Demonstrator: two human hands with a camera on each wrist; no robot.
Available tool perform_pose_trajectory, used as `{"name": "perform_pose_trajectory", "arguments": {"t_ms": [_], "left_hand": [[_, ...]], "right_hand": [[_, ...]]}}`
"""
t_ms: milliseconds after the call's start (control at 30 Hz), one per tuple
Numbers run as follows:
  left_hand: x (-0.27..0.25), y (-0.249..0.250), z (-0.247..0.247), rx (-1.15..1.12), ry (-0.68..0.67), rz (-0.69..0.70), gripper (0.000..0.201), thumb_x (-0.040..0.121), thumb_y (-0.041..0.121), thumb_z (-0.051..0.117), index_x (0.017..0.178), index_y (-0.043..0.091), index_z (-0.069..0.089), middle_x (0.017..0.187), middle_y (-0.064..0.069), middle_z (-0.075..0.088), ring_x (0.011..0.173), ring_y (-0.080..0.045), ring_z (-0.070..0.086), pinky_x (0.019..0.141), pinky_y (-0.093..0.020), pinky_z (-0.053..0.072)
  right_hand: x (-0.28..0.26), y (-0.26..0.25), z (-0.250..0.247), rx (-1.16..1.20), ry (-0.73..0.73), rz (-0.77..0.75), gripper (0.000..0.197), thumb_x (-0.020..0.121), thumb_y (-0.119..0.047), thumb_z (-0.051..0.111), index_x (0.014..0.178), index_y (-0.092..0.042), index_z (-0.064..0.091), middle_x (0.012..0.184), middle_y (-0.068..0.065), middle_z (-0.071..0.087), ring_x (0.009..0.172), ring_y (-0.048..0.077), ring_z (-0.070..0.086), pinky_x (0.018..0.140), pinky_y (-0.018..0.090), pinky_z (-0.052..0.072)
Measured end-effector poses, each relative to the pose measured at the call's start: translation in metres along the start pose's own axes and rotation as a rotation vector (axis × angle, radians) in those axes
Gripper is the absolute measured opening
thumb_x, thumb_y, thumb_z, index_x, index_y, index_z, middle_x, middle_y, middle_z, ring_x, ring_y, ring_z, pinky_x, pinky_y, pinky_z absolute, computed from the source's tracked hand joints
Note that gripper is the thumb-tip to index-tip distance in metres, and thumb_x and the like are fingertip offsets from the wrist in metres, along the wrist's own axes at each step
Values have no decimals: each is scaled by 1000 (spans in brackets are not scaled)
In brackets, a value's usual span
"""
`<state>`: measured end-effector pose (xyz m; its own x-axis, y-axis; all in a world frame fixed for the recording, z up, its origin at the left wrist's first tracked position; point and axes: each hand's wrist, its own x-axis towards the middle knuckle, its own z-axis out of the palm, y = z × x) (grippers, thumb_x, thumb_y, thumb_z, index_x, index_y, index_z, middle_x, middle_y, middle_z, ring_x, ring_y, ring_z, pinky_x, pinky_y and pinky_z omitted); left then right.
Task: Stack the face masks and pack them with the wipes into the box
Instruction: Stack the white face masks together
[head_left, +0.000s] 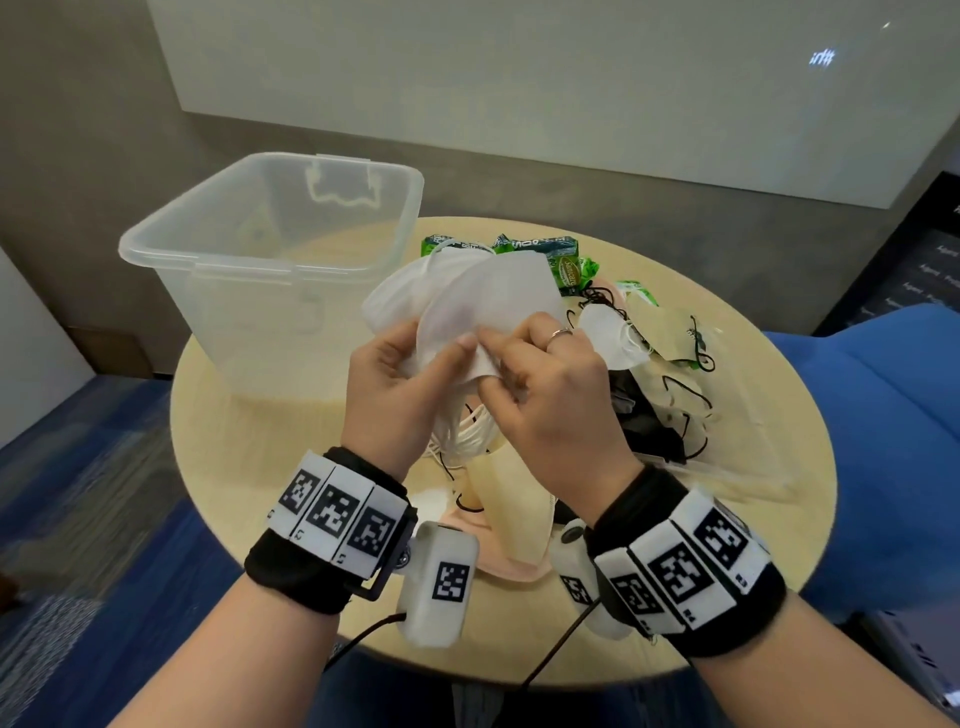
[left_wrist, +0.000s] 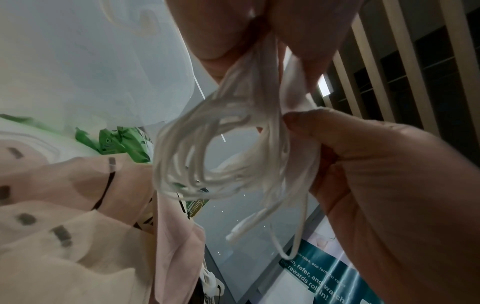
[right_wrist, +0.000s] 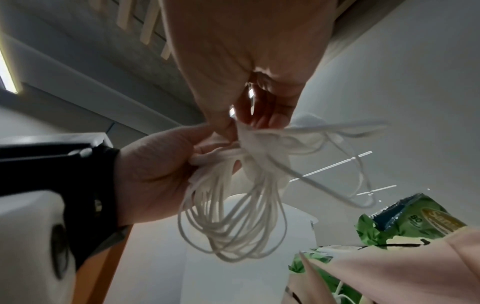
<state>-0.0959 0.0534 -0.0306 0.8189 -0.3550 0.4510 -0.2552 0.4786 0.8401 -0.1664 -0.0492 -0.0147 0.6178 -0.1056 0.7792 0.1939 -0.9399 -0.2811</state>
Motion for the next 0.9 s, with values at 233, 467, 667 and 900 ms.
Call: {"name": "perform_pose_trajectory", "arguments": {"t_ms": [233, 467, 667, 900], "left_hand": [[4, 0, -4, -38, 41, -40, 27, 89, 20, 50, 75, 17, 73, 73, 5, 70, 72, -10, 62, 67, -20, 50], [3, 5, 2, -22, 98, -62, 53, 94, 41, 32, 67, 25, 74, 74, 7, 73, 78, -6, 68, 69, -17, 50], [4, 4, -2, -109, -60, -52, 47, 67, 69, 64, 86, 27, 76, 90, 2, 73, 91, -15, 67, 80, -29, 53], [2, -1, -3, 23, -39, 12, 15, 78, 10, 62, 77, 19, 74, 72, 8, 71, 69, -3, 63, 64, -17, 49]], "right_hand": [[6, 10, -14, 111, -33, 55, 35, 75, -36, 60, 97, -12, 73, 77, 1, 55, 66, 5, 45, 60, 19, 40], [12, 15, -23, 183, 143, 103, 12, 79, -16, 69, 76, -6, 74, 72, 5, 59, 61, 7, 46, 58, 6, 33], [7, 13, -18, 108, 151, 60, 9, 73, -13, 74, 69, -5, 71, 70, 4, 58, 64, 0, 41, 61, 8, 36], [3, 6, -17, 147, 45, 70, 34, 78, -43, 58, 72, -12, 71, 69, -3, 53, 58, 4, 45, 58, 23, 42]]}}
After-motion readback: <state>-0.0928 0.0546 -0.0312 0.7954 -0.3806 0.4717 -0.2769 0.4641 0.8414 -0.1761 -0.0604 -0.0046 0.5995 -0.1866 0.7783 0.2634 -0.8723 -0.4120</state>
